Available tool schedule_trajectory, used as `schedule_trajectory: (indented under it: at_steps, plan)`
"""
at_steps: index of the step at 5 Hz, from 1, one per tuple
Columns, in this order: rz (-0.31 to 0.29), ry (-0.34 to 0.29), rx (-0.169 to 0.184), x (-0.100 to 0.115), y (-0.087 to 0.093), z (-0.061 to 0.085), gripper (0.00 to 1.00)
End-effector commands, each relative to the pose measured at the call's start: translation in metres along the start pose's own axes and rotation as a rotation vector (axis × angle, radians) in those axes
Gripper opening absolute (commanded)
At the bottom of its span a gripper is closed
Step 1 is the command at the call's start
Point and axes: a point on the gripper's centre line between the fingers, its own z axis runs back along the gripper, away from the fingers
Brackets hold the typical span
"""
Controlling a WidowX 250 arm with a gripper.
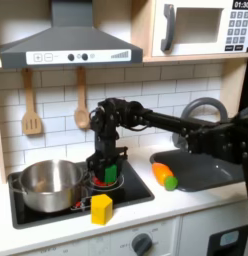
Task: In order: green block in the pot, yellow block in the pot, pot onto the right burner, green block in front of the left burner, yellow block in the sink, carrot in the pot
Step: 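Put the green block in the pot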
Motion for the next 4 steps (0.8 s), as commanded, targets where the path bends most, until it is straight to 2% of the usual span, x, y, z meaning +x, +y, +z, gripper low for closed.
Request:
schedule_trajectory:
  at_steps: [1, 2, 4]
  plan:
    - [0.003, -0.038, -0.006, -0.005, -0.002, 0.023, 0.00]
    - [0.009, -0.065, -0.013, -0.010, -0.002, 0.038, 0.00]
    - [0.026, -0.118, -0.012, -0.029, 0.011, 0.070, 0.00]
